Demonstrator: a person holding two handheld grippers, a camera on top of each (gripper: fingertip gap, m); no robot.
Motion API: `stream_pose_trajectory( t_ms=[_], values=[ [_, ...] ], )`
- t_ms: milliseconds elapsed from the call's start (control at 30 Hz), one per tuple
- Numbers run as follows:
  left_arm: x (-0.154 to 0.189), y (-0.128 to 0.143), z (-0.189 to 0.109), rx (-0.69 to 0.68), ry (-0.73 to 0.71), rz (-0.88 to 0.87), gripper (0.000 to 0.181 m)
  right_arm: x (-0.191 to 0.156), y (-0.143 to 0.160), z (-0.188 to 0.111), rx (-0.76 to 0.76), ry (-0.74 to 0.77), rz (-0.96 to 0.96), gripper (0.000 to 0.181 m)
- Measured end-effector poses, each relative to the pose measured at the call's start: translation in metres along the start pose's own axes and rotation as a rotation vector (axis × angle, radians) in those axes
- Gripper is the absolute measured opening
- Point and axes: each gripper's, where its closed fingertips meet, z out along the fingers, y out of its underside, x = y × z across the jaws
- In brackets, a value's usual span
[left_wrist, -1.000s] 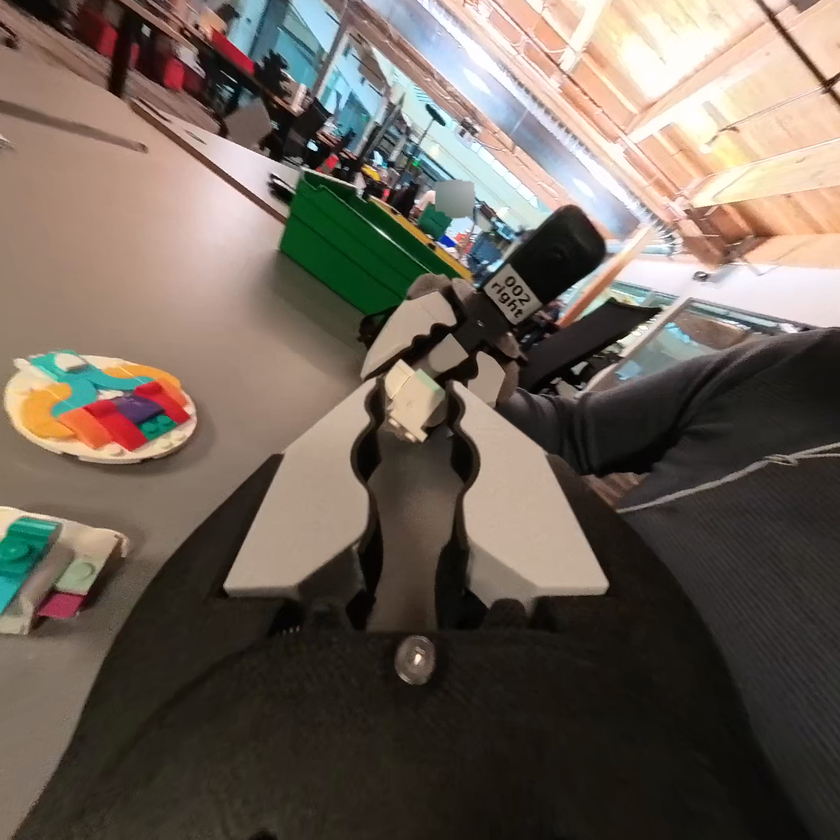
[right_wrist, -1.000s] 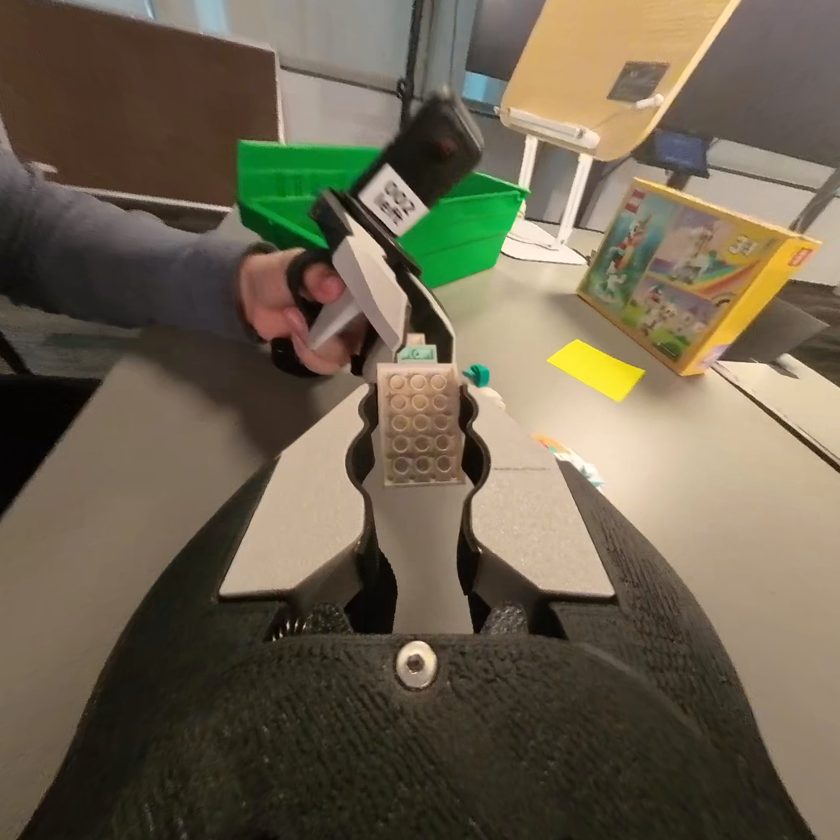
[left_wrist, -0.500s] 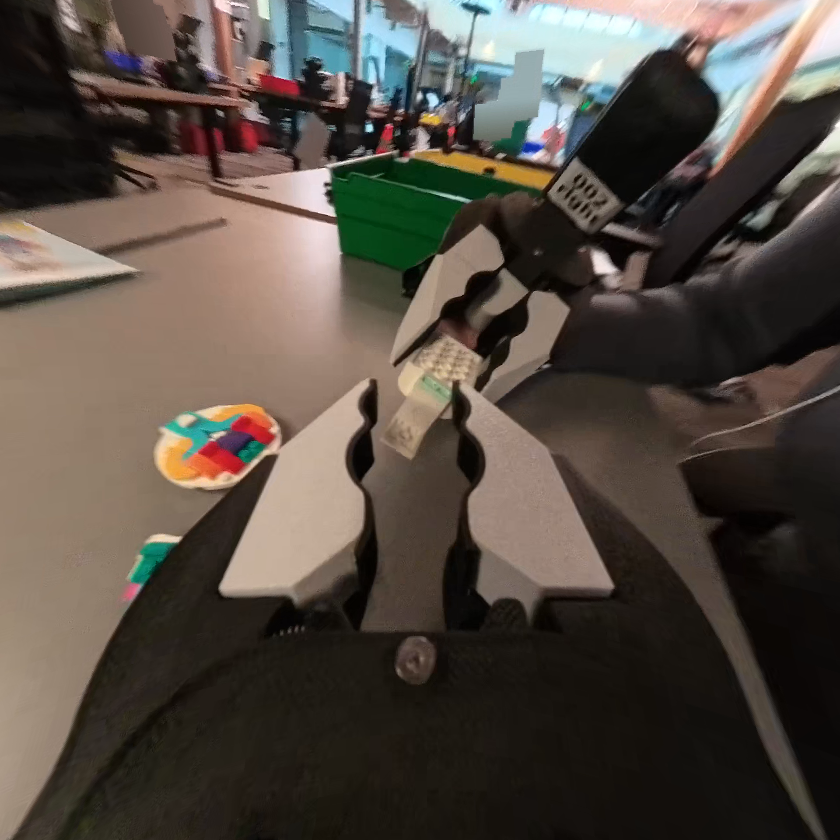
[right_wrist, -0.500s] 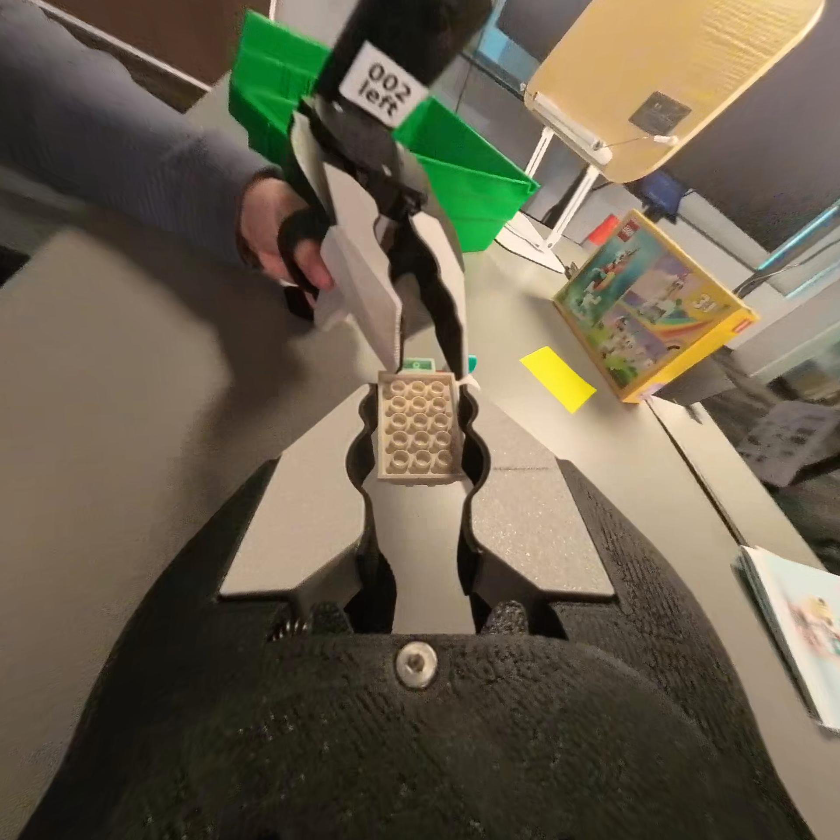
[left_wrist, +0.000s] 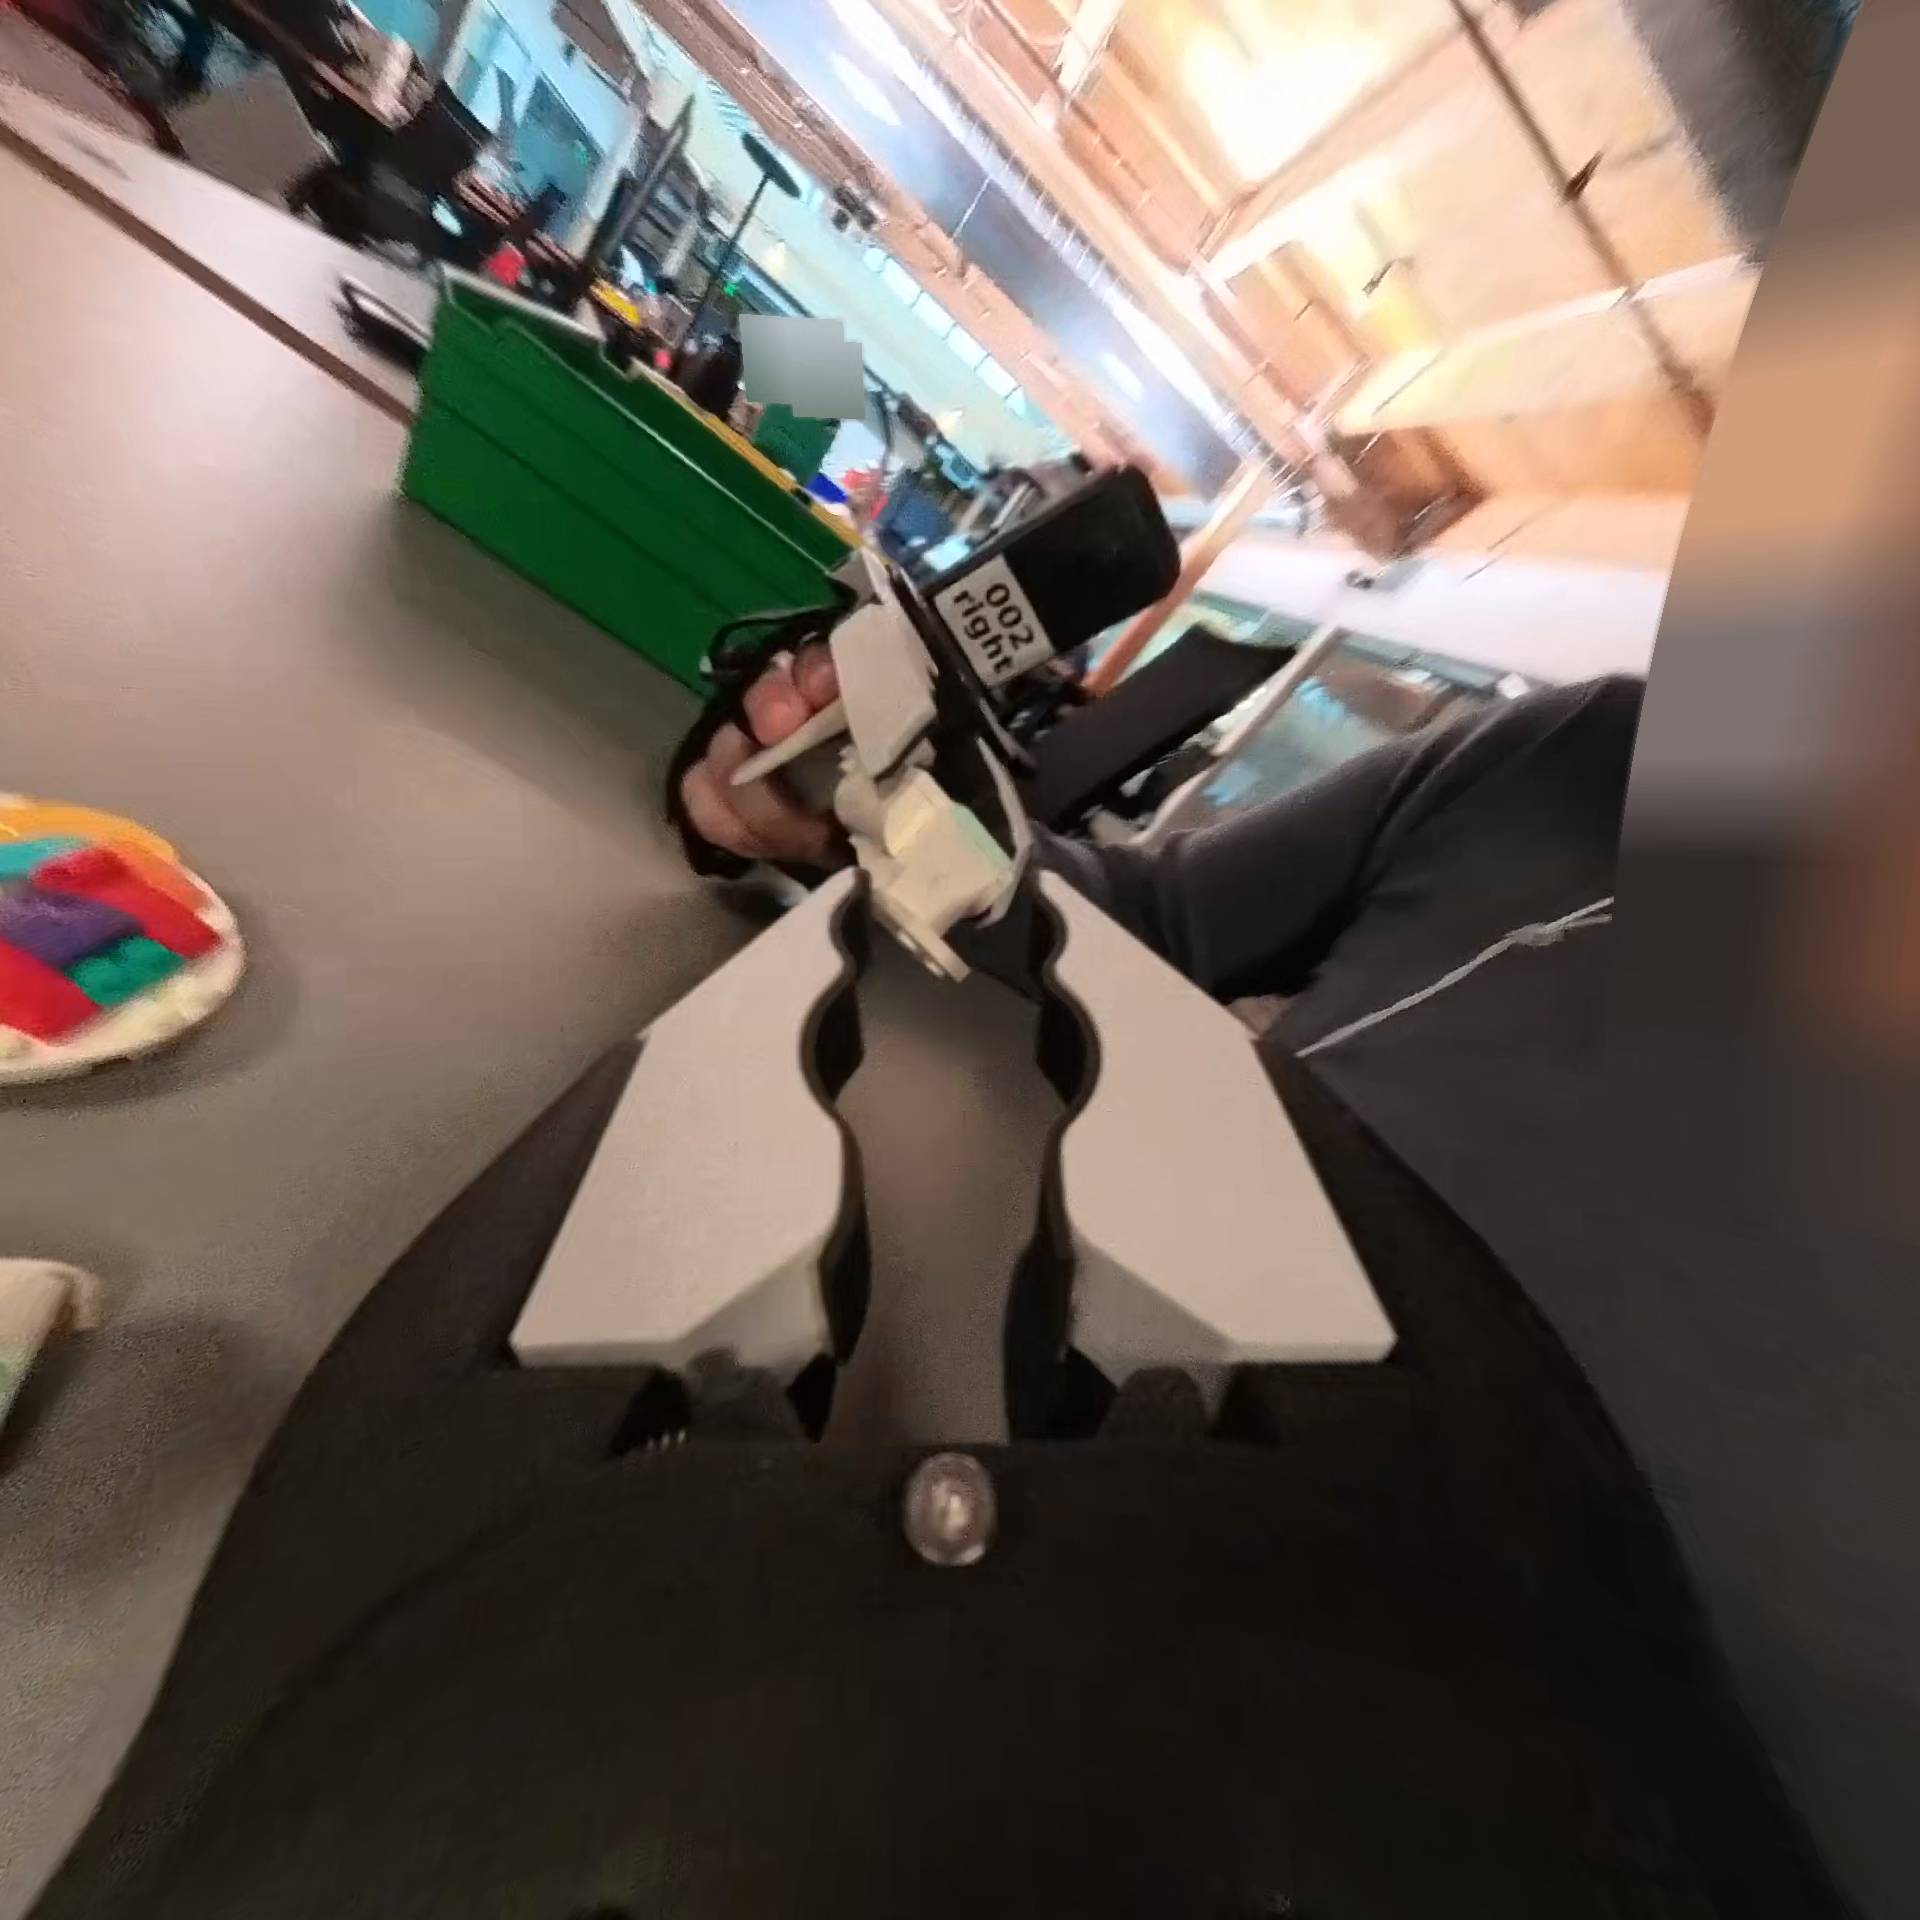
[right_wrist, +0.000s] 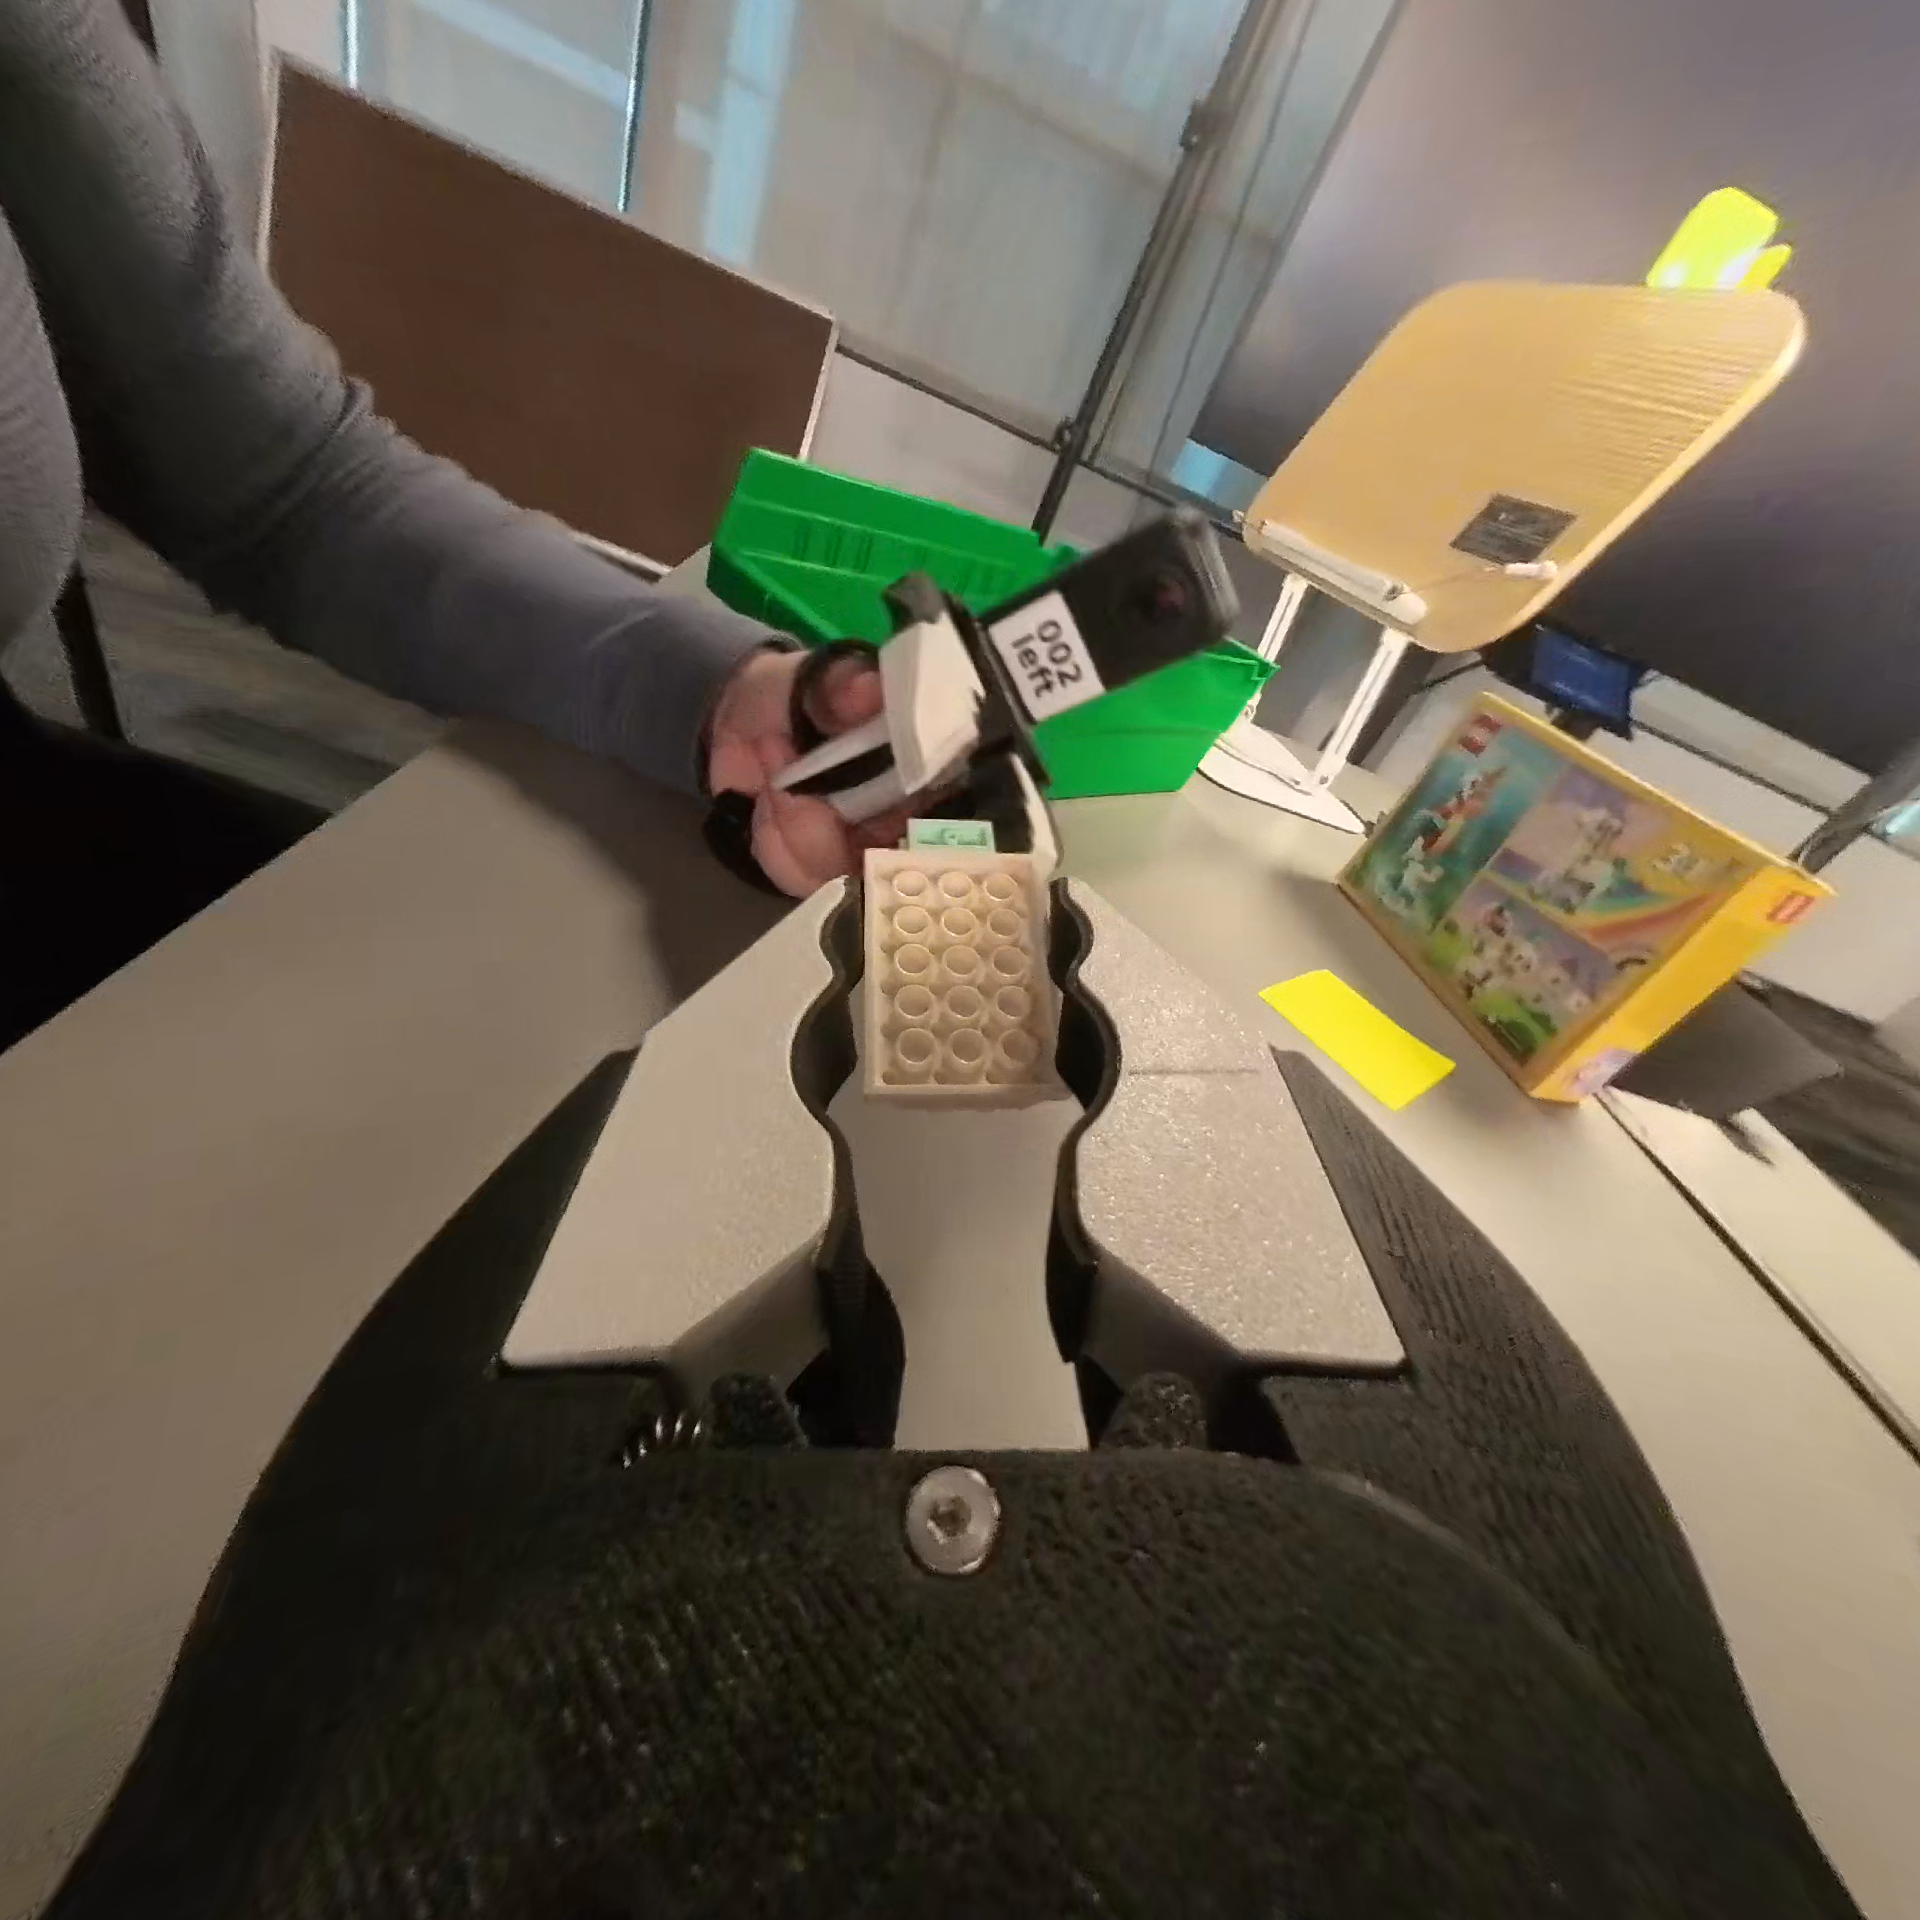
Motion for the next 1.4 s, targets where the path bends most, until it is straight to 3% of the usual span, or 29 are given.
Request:
stream_pose_trajectory(
  t_ms=[67, 133, 167, 233, 367, 433, 567, 733, 833, 900, 1033, 1133, 1167, 1267, 1400],
  values=[
    [-0.001, 0.006, 0.002, -0.024, 0.040, -0.104, 0.020, -0.007, 0.002, 0.003, -0.012, -0.023, -0.040, 0.033],
    [-0.005, 0.003, 0.000, -0.007, 0.009, -0.102, 0.000, -0.004, 0.006, 0.004, -0.044, 0.002, -0.053, 0.033],
    [-0.010, -0.001, -0.003, 0.014, -0.025, -0.095, 0.000, 0.000, 0.011, 0.004, -0.080, 0.031, -0.064, 0.034],
    [-0.025, -0.003, -0.008, 0.025, -0.143, -0.091, 0.000, 0.010, 0.016, 0.005, -0.151, 0.113, -0.131, 0.057],
    [-0.045, 0.001, -0.014, -0.023, -0.331, 0.003, 0.000, 0.005, 0.037, 0.010, -0.351, 0.130, -0.300, 0.046],
    [-0.047, 0.003, -0.014, -0.050, -0.357, 0.027, 0.000, -0.001, 0.056, 0.011, -0.442, 0.078, -0.230, 0.048],
    [-0.047, 0.000, -0.017, -0.047, -0.390, 0.100, 0.000, -0.010, 0.061, 0.012, -0.426, -0.025, 0.078, 0.050],
    [-0.049, -0.010, -0.027, -0.012, -0.472, 0.240, 0.000, -0.011, 0.071, 0.012, -0.472, -0.030, 0.131, 0.054],
    [-0.054, -0.020, -0.037, 0.026, -0.558, 0.314, 0.005, -0.014, 0.074, 0.019, -0.511, -0.014, 0.251, 0.076],
    [-0.054, -0.023, -0.039, 0.040, -0.586, 0.349, 0.006, -0.015, 0.070, 0.027, -0.515, 0.031, 0.326, 0.081],
    [-0.057, -0.021, -0.039, 0.029, -0.603, 0.354, 0.012, -0.020, 0.090, 0.029, -0.655, 0.091, 0.259, 0.075],
    [-0.057, -0.020, -0.038, 0.028, -0.595, 0.344, 0.015, -0.008, 0.098, 0.016, -0.699, 0.129, 0.304, 0.054],
    [-0.057, -0.020, -0.039, 0.033, -0.595, 0.341, 0.016, -0.006, 0.101, 0.011, -0.706, 0.117, 0.344, 0.034],
    [-0.058, -0.020, -0.040, 0.038, -0.590, 0.312, 0.020, -0.008, 0.100, 0.007, -0.657, 0.046, 0.468, 0.033],
    [-0.062, -0.014, -0.040, 0.033, -0.554, 0.179, 0.042, 0.017, 0.082, 0.001, -0.529, 0.127, 0.287, 0.033]
  ],
)
